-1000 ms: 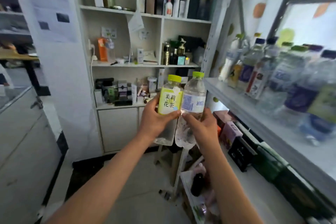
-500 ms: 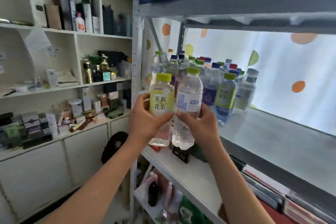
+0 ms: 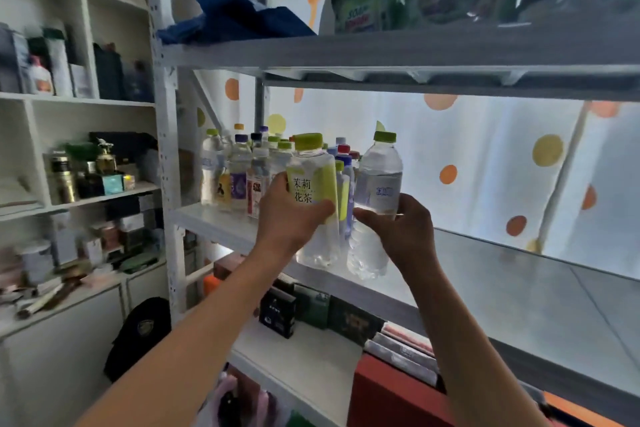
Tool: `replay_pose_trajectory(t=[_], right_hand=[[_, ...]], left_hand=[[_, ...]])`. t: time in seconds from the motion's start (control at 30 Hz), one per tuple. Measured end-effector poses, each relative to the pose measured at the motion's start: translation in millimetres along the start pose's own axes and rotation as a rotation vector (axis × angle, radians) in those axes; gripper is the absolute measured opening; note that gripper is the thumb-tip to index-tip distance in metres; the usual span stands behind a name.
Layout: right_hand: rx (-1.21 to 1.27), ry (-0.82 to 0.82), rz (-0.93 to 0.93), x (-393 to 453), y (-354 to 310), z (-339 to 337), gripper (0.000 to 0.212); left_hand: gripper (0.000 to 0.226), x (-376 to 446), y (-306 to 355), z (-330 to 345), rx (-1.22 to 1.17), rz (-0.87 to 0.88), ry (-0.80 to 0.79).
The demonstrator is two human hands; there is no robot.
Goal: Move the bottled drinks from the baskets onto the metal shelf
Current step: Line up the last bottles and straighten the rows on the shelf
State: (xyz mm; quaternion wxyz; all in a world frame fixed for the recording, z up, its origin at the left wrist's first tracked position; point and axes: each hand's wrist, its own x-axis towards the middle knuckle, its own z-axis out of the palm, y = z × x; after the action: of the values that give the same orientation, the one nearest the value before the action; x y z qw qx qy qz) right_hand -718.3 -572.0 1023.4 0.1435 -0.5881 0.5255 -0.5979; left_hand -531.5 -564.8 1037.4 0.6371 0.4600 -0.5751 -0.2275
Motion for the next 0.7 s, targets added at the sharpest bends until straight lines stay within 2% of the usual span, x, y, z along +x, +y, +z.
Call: replay_pose_trajectory(t=[0.13, 0.3, 0.47, 0.7], right_hand=[[-0.064, 0.004, 0.000, 26.6, 16.6, -11.1, 0.044], [-0.110, -0.023, 0.011, 66.6, 45.5, -12.6, 0.041], [-0.174, -0.115, 0.066, 108.2, 74.2, -8.5, 0.051], [-0.216, -0.206, 0.102, 148.4, 94.6, 21.7, 0.058]], left_hand=[[0.054, 2.8, 3.6, 32.4, -0.010, -0.036, 0.003], [0.070, 9.2, 6.3, 65.2, -0.012, -0.045, 0.009], [0.044, 23.6, 2.4, 80.5, -0.110, -0.120, 0.080], [0.053, 36.7, -3.9, 87.0, -0.173, -0.143, 0.134]])
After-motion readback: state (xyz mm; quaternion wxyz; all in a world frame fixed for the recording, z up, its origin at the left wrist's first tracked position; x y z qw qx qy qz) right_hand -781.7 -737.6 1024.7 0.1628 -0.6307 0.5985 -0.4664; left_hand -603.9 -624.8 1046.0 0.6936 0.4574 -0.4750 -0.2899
